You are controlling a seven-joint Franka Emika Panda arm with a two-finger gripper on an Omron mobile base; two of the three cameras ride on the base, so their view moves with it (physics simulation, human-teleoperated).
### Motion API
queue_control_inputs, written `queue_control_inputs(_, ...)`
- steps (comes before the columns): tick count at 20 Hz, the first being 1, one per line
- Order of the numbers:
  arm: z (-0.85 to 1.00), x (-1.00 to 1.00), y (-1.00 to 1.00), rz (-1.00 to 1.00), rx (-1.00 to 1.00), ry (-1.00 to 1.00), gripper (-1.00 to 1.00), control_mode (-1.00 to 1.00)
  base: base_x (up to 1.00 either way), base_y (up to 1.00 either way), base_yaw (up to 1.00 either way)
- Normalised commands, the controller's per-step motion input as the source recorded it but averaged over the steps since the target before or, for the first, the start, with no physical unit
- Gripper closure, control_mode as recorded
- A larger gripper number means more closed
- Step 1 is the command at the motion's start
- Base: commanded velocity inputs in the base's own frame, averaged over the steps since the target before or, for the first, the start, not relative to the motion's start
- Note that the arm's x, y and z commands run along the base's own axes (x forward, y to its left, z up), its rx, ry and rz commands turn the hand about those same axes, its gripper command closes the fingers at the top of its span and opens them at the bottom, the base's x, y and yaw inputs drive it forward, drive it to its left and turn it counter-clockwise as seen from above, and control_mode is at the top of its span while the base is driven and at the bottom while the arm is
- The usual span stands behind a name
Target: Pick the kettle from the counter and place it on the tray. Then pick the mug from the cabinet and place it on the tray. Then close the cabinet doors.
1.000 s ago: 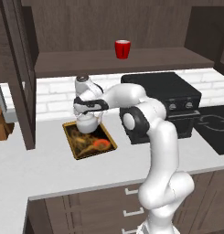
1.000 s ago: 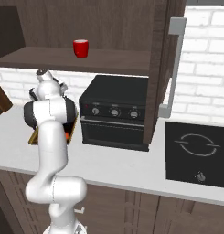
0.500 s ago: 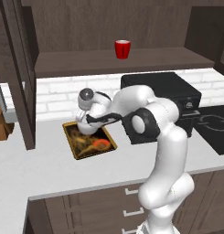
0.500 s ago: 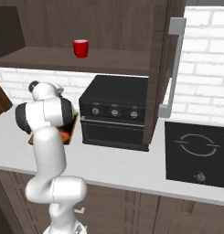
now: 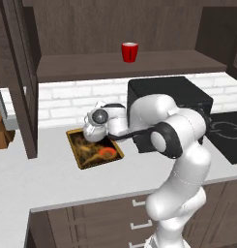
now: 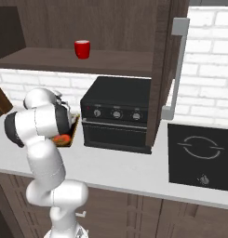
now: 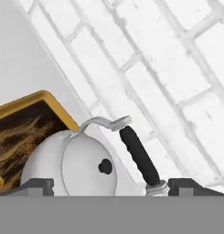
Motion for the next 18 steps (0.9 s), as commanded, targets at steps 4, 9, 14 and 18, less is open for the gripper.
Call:
queue_control_inputs(4, 0.73, -0.74, -0.20, -0.03, 0.01, -0.18, -1.00, -1.00, 0.00, 0.00, 0.00)
queue_control_inputs(9, 0.93, -0.99, -0.34, -0.15, 0.07, 0.06, -1.00, -1.00, 0.00, 0.00, 0.00)
queue_control_inputs(14, 0.95, -0.99, -0.38, -0.26, 0.10, 0.19, -1.00, -1.00, 0.00, 0.00, 0.00)
queue_control_inputs(18, 1.00, -0.66, -0.20, -0.34, 0.14, 0.26, -1.00, -1.00, 0.00, 0.00, 0.00)
